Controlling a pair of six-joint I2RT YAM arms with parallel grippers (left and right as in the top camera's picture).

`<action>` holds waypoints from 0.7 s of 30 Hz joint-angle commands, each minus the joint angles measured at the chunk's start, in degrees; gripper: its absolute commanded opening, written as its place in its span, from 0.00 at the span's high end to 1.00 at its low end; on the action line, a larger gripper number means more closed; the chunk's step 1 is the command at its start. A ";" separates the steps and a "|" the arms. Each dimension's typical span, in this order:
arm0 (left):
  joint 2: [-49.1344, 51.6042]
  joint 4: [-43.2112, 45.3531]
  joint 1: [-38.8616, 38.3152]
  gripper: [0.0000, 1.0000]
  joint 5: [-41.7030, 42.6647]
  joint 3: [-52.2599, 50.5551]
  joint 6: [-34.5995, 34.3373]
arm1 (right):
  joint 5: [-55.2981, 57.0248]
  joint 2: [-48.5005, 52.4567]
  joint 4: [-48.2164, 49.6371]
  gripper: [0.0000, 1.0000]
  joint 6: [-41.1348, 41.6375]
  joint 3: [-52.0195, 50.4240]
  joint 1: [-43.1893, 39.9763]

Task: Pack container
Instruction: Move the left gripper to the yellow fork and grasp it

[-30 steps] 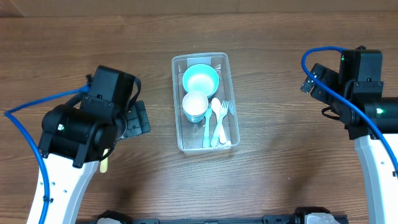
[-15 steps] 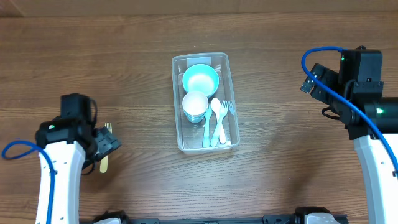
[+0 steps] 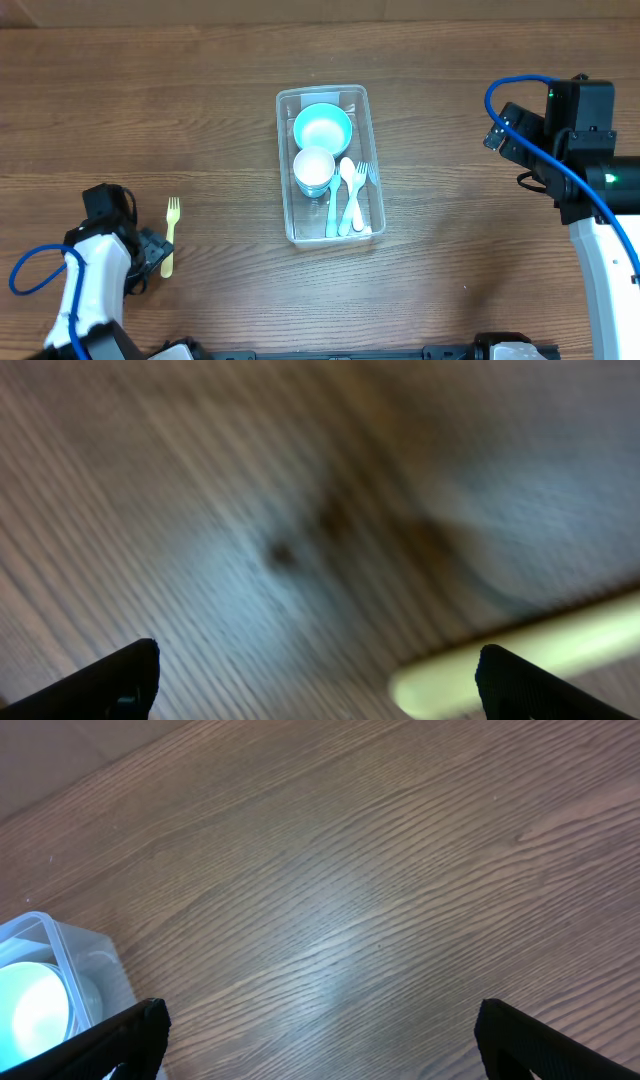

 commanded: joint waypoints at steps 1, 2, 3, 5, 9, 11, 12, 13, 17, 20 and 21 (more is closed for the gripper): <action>4.98 1.70 3.45 0.00 -1.46 -0.46 -1.46 | 0.39 -0.20 0.20 0.00 -0.13 0.90 -0.26; 6.49 2.16 4.17 0.00 -0.26 -0.46 -1.46 | 0.39 -0.20 0.20 0.00 -0.13 0.90 -0.26; 7.39 2.40 4.37 0.00 0.70 -0.46 -1.42 | 0.39 -0.20 0.20 0.00 -0.11 0.90 -0.26; 8.24 2.27 4.24 0.00 2.86 -0.46 -0.79 | 0.39 -0.20 0.20 0.00 -0.11 0.90 -0.28; 8.22 1.14 4.20 0.00 9.33 -0.46 -0.61 | 0.39 -0.20 0.20 0.00 -0.13 0.90 -0.26; 8.22 0.44 4.20 0.00 11.61 -0.46 -0.31 | 0.42 -0.20 0.20 0.00 -0.11 0.90 -0.26; 8.22 0.17 4.20 0.00 12.52 -0.46 -0.31 | 0.39 -0.20 0.20 0.00 -0.11 0.90 -0.28; 8.20 0.13 4.20 0.00 13.46 -0.46 -0.31 | 0.39 -0.20 0.20 0.00 -0.13 0.90 -0.26; 8.17 0.26 4.17 0.00 16.70 -0.44 -0.33 | 0.39 -0.20 0.20 0.00 -0.13 0.90 -0.28; 8.15 0.26 4.20 0.00 14.14 -0.02 -0.37 | 0.39 -0.20 0.20 0.00 -0.11 0.90 -0.28; 7.76 0.09 4.20 0.00 12.85 0.59 -0.61 | 0.39 -0.20 0.20 0.00 -0.13 0.90 -0.28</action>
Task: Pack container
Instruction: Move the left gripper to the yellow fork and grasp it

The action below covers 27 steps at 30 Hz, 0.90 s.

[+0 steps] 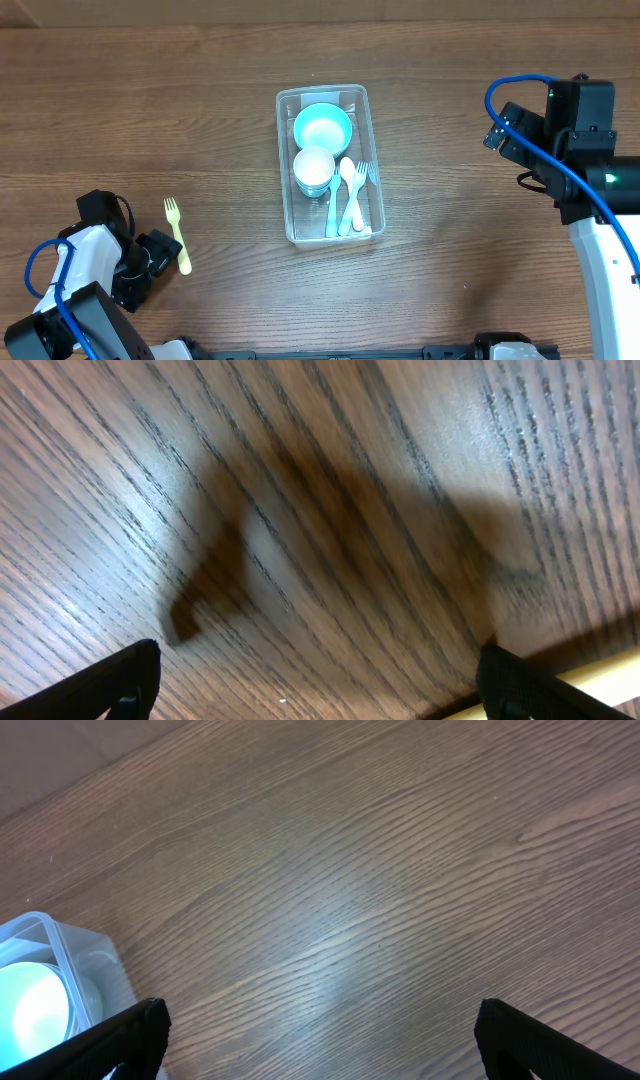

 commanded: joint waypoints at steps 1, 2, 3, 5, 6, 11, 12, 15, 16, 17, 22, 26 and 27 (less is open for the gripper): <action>-0.61 -1.01 0.17 0.00 -2.27 1.38 -0.44 | 0.42 -0.20 0.17 0.00 -0.11 0.90 -0.28; -1.46 -1.86 0.17 0.00 -3.15 2.38 -0.94 | 0.39 -0.20 0.17 0.00 -0.09 0.90 -0.28; -2.86 -3.23 0.17 0.00 -4.22 4.00 -1.11 | 0.42 -0.20 0.17 0.00 -0.09 0.90 -0.28; -6.75 -6.75 0.17 0.00 -4.66 8.22 -1.05 | 0.39 -0.20 0.17 0.00 -0.09 0.90 -0.28; -9.20 -8.41 0.02 0.00 -4.37 10.29 -1.01 | 0.39 -0.20 0.17 0.00 -0.09 0.90 -0.28; -19.12 -8.07 -7.63 0.02 0.13 12.31 8.04 | 0.42 -0.20 0.17 0.00 -0.11 0.90 -0.26; -19.23 -7.32 -9.51 0.04 0.13 12.28 9.09 | 0.42 -0.20 0.17 0.00 -0.09 0.90 -0.28; -18.73 -3.08 -16.68 0.09 0.00 11.06 10.49 | 0.42 -0.20 0.17 0.00 -0.09 0.90 -0.26; -18.05 -0.85 -19.41 0.11 -1.18 9.94 10.58 | 0.39 -0.20 0.17 0.00 -0.11 0.90 -0.28; -17.55 0.37 -20.72 0.12 -2.45 9.09 10.56 | 0.39 -0.20 0.17 0.00 -0.09 0.90 -0.28; -13.16 9.22 -22.97 0.11 -5.95 -0.15 10.10 | 0.39 -0.20 0.17 0.00 -0.09 0.90 -0.28; -8.79 13.07 -22.97 0.13 -6.25 -3.52 10.16 | 0.39 -0.20 0.17 0.00 -0.09 0.90 -0.28; -8.07 13.53 -22.97 0.13 -6.19 -3.54 10.14 | 0.39 -0.20 0.17 0.00 -0.09 0.90 -0.26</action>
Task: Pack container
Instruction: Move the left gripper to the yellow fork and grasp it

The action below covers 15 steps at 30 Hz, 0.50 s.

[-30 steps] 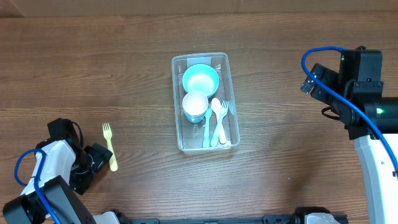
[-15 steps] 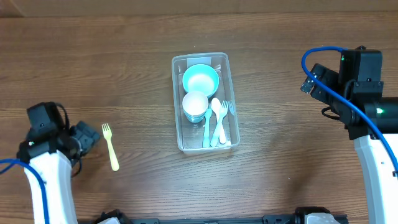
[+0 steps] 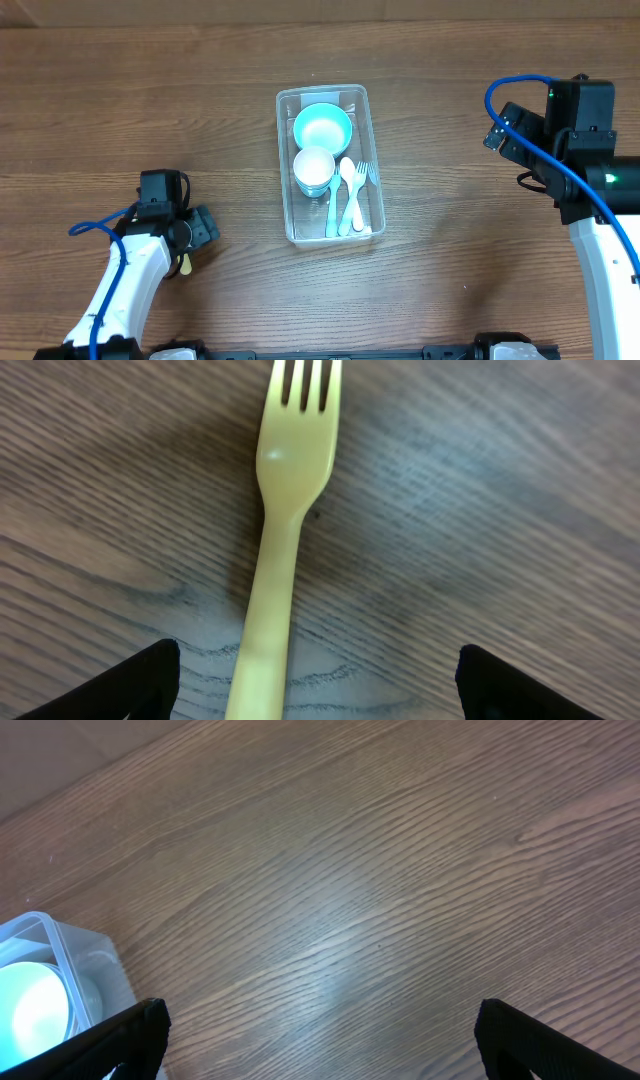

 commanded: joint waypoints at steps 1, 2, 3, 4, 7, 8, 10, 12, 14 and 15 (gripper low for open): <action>1.84 1.62 -0.07 0.13 -1.18 -0.46 0.59 | 0.42 -0.20 0.15 0.00 -0.11 0.90 -0.28; 2.08 2.21 -0.07 0.14 -1.20 -0.48 0.59 | 0.42 -0.20 0.15 0.00 -0.11 0.90 -0.26; 2.32 2.75 -0.07 0.16 -1.22 -0.52 0.59 | 0.42 -0.20 0.15 0.00 -0.11 0.90 -0.28; 2.45 3.39 -0.07 0.17 -1.22 -0.68 0.59 | 0.42 -0.20 0.15 0.00 -0.11 0.90 -0.26; 2.58 5.49 -0.07 0.31 -2.21 -1.92 0.61 | 0.42 -0.20 0.15 0.00 -0.11 0.90 -0.28; 2.58 5.95 -0.07 0.34 -2.71 -2.32 0.61 | 0.44 -0.20 0.15 0.00 -0.09 0.90 -0.28; 2.58 7.15 -0.07 0.34 -2.71 -2.97 1.05 | 0.42 -0.20 0.15 0.00 -0.11 0.90 -0.26; 2.58 7.56 0.17 0.32 -2.71 -3.32 1.18 | 0.42 -0.20 0.15 0.00 -0.11 0.90 -0.28; 2.58 7.85 0.76 0.31 -2.67 -3.39 1.25 | 0.44 -0.20 0.15 0.00 -0.09 0.90 -0.26; 2.58 8.15 1.40 0.31 -2.64 -3.45 1.22 | 0.42 -0.20 0.15 0.00 -0.09 0.90 -0.28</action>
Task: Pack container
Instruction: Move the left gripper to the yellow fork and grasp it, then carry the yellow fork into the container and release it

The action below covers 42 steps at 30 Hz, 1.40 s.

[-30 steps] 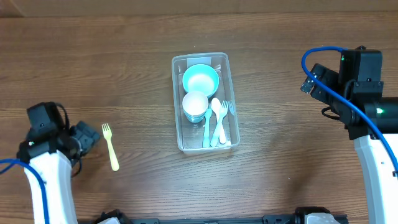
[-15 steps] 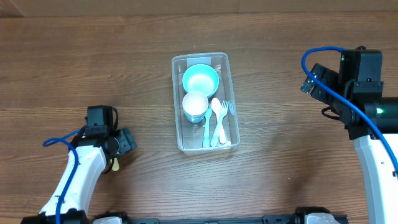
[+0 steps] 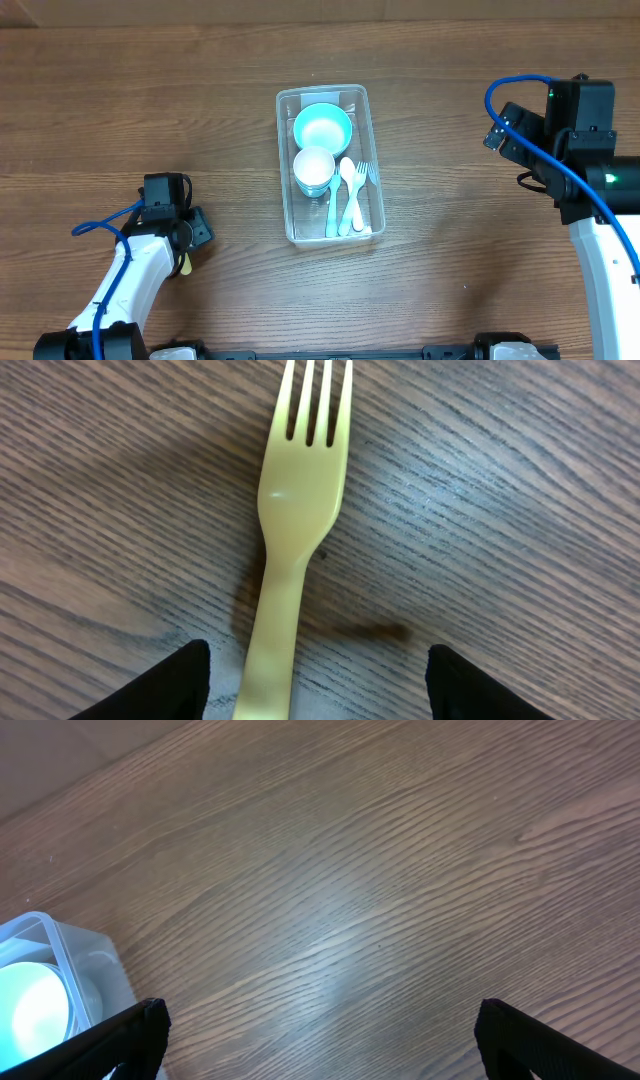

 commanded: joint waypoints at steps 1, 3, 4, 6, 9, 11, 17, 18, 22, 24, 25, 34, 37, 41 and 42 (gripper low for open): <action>0.46 1.01 1.84 0.31 -0.70 -0.74 0.85 | 0.39 -0.20 0.13 0.00 -0.09 0.90 -0.26; 0.46 2.03 3.34 0.31 -0.46 -1.60 0.90 | 0.39 -0.20 0.13 0.00 -0.09 0.90 -0.28; 0.46 3.08 4.15 0.31 0.39 -2.43 1.62 | 0.39 -0.20 0.13 0.00 -0.09 0.90 -0.28; 0.46 5.05 5.20 0.31 2.97 -3.56 2.84 | 0.39 -0.20 0.13 0.00 -0.09 0.90 -0.28; 0.46 6.01 5.42 0.33 4.26 -3.69 3.04 | 0.42 -0.20 0.13 0.00 -0.11 0.90 -0.26; 0.46 6.12 5.42 0.43 4.22 -3.69 3.34 | 0.39 -0.20 0.13 0.00 -0.11 0.90 -0.26; 0.46 6.47 5.42 0.71 4.24 -3.69 3.91 | 0.39 -0.20 0.13 0.00 -0.09 0.90 -0.26; 0.46 6.49 5.42 0.73 4.24 -3.69 3.89 | 0.39 -0.20 0.13 0.00 -0.11 0.90 -0.26; 0.46 6.75 5.44 0.71 4.22 -3.69 3.87 | 0.39 -0.20 0.13 0.00 -0.09 0.90 -0.26; 0.46 6.86 5.44 0.71 4.17 -3.69 3.89 | 0.42 -0.20 0.13 0.00 -0.11 0.90 -0.26; 0.46 6.84 5.44 0.70 4.04 -3.69 3.89 | 0.39 -0.20 0.13 0.00 -0.11 0.90 -0.28; 1.18 6.69 5.42 0.70 2.67 -4.55 3.87 | 0.39 -0.20 0.13 0.00 -0.11 0.90 -0.28; 1.42 6.69 5.42 0.76 2.67 -4.50 3.87 | 0.39 -0.20 0.13 0.00 -0.11 0.90 -0.26; 1.40 6.40 5.42 0.92 2.91 -3.45 3.82 | 0.39 -0.20 0.13 0.00 -0.09 0.90 -0.26; 1.40 5.81 5.42 0.95 2.93 -2.73 3.82 | 0.42 -0.20 0.13 0.00 -0.09 0.90 -0.28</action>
